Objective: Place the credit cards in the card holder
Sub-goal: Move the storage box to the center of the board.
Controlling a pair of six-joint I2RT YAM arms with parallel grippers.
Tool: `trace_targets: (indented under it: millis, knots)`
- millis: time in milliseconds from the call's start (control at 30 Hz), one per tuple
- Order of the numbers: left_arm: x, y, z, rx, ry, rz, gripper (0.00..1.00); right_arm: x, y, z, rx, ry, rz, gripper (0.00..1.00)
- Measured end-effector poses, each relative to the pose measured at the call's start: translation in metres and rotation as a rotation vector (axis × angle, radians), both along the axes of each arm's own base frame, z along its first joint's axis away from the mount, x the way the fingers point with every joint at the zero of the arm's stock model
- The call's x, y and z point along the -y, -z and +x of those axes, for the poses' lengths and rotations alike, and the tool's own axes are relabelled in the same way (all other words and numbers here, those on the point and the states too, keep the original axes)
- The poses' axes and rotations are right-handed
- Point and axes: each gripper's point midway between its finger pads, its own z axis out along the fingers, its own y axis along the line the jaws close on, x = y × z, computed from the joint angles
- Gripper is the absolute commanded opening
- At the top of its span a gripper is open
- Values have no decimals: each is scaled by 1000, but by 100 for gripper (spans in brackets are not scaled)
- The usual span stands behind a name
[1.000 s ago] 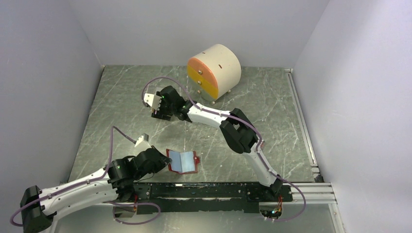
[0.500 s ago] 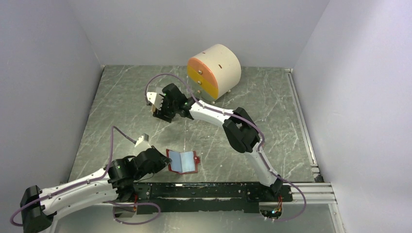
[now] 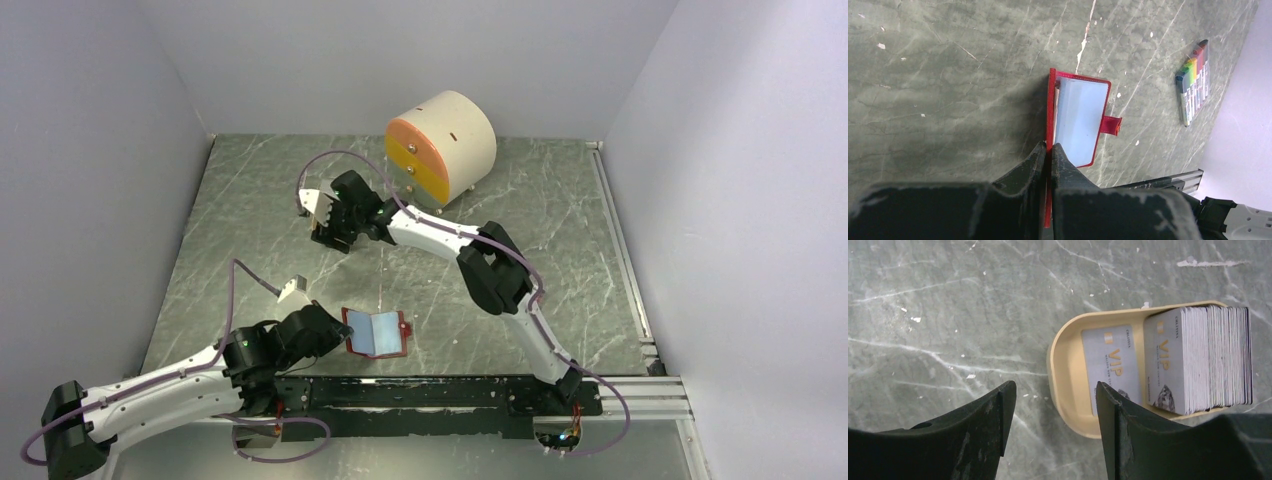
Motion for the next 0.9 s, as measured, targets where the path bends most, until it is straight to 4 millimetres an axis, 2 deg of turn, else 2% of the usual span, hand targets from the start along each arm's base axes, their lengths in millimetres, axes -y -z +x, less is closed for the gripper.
trace_targets:
  millis: [133, 433, 733, 900]
  knots:
    - [0, -1, 0, 2, 0, -3, 9, -6, 3, 6, 7, 3, 8, 64]
    - [0, -2, 0, 4, 0, -8, 9, -5, 37, 4, -34, 4, -37, 62]
    - [0, -2, 0, 4, 0, -8, 9, -3, 45, -2, -57, -6, -39, 57]
    - [0, -2, 0, 5, 0, -9, 9, -2, 42, -7, -59, -14, -32, 56]
